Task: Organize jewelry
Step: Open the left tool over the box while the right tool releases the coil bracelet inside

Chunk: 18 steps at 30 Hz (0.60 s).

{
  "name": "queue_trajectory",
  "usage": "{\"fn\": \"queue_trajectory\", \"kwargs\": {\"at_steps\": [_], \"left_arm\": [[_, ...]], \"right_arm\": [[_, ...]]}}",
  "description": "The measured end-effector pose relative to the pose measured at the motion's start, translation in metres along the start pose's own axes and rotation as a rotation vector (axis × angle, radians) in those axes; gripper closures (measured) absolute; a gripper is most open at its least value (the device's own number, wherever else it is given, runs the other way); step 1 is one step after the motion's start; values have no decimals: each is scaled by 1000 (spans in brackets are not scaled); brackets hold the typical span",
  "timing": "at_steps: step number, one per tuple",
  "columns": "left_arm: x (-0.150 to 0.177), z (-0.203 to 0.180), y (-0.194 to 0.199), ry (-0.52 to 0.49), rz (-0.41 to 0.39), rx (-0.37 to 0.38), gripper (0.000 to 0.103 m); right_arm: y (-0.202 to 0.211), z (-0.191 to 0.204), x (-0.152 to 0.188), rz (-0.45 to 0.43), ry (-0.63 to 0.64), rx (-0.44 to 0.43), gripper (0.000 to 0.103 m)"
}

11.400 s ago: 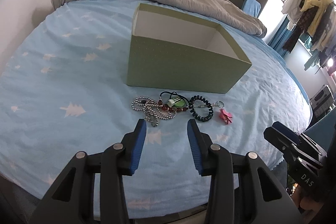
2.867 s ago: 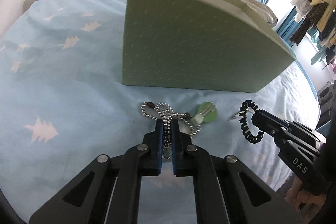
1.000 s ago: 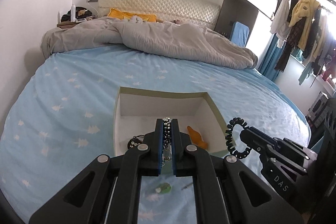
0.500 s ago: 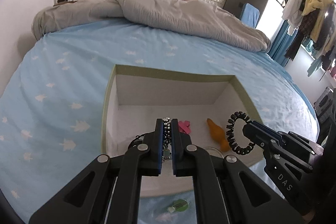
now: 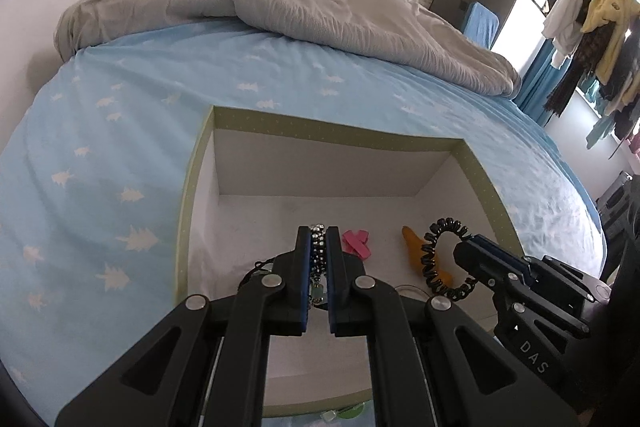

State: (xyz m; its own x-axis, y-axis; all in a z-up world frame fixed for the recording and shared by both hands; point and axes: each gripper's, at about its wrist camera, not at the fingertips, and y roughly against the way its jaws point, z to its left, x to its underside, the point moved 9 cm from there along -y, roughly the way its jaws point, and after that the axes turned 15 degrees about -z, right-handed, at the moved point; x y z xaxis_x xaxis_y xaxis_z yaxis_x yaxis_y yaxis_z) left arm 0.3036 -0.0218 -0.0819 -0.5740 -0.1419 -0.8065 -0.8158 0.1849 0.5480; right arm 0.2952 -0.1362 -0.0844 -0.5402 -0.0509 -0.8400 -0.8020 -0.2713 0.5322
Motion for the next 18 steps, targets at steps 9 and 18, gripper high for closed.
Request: {"fn": "queue_trajectory", "kwargs": {"at_steps": [9,18], "left_arm": [[-8,-4,22,-4,-4,-20,62],[-25,-20,85,-37,-92,-23,61]], "right_arm": [[33,1,-22,-69,-18,-14,74],[101,8,-46,-174,-15,-34,74]]}}
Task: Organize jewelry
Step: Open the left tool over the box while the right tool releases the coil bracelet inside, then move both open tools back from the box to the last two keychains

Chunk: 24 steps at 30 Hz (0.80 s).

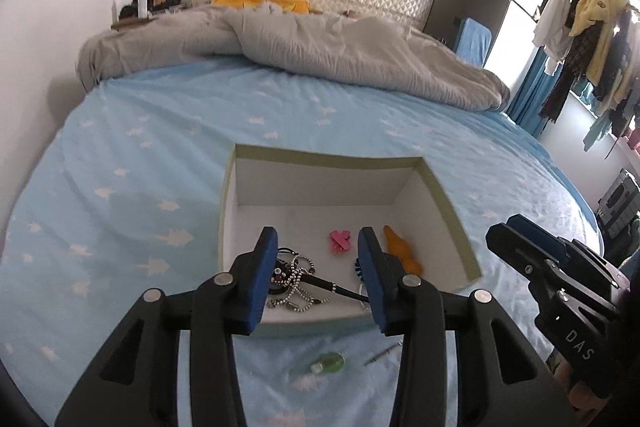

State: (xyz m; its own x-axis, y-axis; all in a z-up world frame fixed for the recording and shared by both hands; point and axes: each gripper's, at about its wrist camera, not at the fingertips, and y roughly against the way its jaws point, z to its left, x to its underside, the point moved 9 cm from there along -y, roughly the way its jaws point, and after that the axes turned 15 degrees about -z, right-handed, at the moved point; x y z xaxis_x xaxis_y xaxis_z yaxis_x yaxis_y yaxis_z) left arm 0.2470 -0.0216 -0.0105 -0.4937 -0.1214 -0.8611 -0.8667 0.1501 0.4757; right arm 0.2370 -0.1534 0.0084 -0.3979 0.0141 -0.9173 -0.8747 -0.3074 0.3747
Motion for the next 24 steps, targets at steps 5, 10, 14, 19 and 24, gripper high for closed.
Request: {"fn": "queue_trajectory", "kwargs": {"at_steps": [5,10,14,19,24], "left_arm": [[-6,-4,35,-18,-47,-10,61],[-4,-3,56,-14,-71,-15,61],[8,-4,66,-18,-78,-10,61],[32,-6,66,-6,-54,16,61],[61,-4,55,26,-4,17,61]], "right_arm": [[32,3,-10,-51,-9,-9,74],[57,4,-11,-86,-13,-18,74],[67,4,-2,-100,-21,-28,73],[74,5,20,-92,-10,-38,73],[75,0,45,-59,-14,-46,72]]}}
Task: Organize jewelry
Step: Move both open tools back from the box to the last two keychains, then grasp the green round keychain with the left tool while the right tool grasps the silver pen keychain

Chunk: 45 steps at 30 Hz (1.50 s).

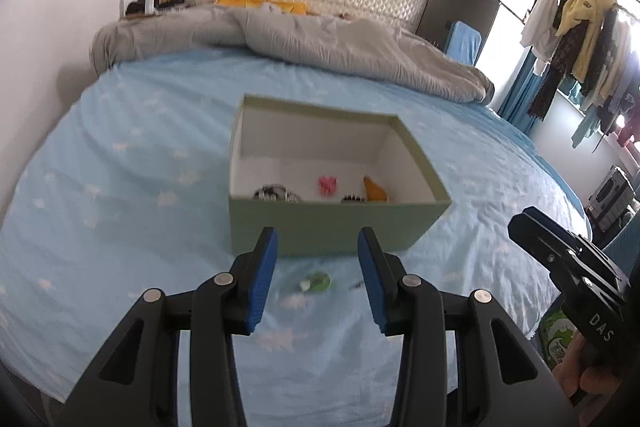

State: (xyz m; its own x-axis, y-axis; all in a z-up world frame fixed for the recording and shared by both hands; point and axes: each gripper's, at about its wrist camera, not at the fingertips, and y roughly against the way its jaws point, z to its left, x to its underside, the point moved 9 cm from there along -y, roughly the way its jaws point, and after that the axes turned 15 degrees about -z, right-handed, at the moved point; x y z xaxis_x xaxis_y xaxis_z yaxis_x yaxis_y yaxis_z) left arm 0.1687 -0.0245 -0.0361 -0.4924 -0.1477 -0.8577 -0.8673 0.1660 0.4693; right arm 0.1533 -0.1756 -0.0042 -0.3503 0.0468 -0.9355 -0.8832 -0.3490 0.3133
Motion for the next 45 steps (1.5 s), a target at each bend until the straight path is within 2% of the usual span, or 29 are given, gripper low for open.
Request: {"fn": "queue_trajectory", "kwargs": {"at_steps": [11,21,27,32,37,41,45], "left_arm": [[55,8,-23,68,105,-6,61],[77,12,-52,127,184,0,61],[88,13,-74,155,242,8,61],[92,12,-88,157,273,12,61],[95,12,-99,148,301,12,61],[98,7,-106,141,317,30,61],[96,6,-111,140,319,30,61]], "right_arm": [[-8,-2,61,71,15,-28,72],[-37,-1,104,115,15,-60,72],[-58,-2,121,159,15,-71,67],[-72,0,131,178,34,-83,52],[-89,-1,141,214,88,-64,46],[-98,-5,146,243,76,-69,45],[-101,0,150,250,119,-66,45]]}}
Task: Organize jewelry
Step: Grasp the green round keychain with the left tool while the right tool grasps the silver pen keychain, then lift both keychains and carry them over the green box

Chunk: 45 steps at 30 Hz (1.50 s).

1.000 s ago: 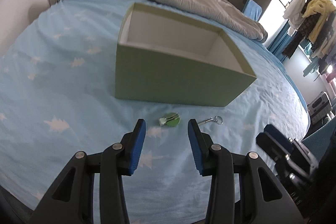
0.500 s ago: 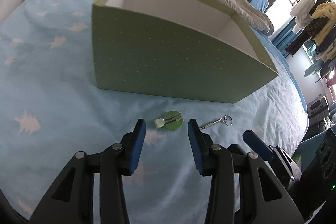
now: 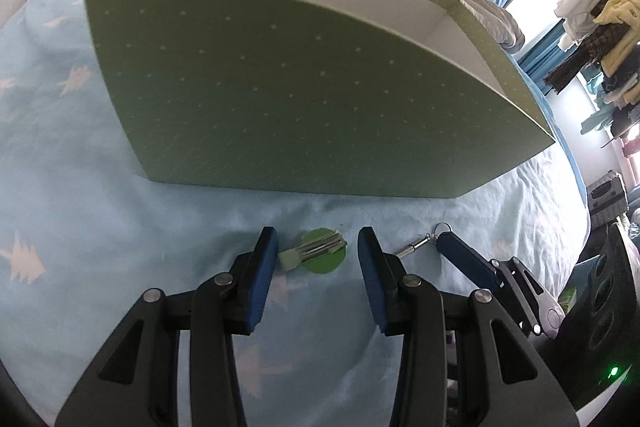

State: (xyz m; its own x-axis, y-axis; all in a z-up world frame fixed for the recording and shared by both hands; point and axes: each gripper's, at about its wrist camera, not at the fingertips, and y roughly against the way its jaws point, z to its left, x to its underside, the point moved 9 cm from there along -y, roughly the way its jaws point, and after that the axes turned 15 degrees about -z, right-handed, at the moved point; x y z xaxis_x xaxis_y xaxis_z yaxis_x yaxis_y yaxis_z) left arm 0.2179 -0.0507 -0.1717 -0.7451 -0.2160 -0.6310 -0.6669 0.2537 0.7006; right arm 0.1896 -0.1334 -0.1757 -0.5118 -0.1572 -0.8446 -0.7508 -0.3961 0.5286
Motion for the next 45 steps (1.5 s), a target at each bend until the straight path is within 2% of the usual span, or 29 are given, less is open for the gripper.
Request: {"fn": "queue_trajectory", "kwargs": {"at_steps": [6,10,12,13,21,31,45], "left_arm": [[0,2,-3,-9,0,-3,62],[0,6,-3,0,-4,2,66],[1,6,-2,1,-6,8,66],[1,6,-2,0,-8,8,66],[-3,6,2,-5,-25,15,67],[-4,8,27,-42,-67,-5,67],[-8,-7,87,-101,-166,-9,67]], "right_arm": [[-3,3,2,8,15,7,45],[-9,4,-1,17,9,11,44],[-11,3,-2,17,0,20,46],[-13,3,-3,17,1,29,53],[-8,-2,-6,18,-30,37,55],[25,-11,-21,-13,-59,61,55],[90,-2,-56,-117,-91,54,55]]}}
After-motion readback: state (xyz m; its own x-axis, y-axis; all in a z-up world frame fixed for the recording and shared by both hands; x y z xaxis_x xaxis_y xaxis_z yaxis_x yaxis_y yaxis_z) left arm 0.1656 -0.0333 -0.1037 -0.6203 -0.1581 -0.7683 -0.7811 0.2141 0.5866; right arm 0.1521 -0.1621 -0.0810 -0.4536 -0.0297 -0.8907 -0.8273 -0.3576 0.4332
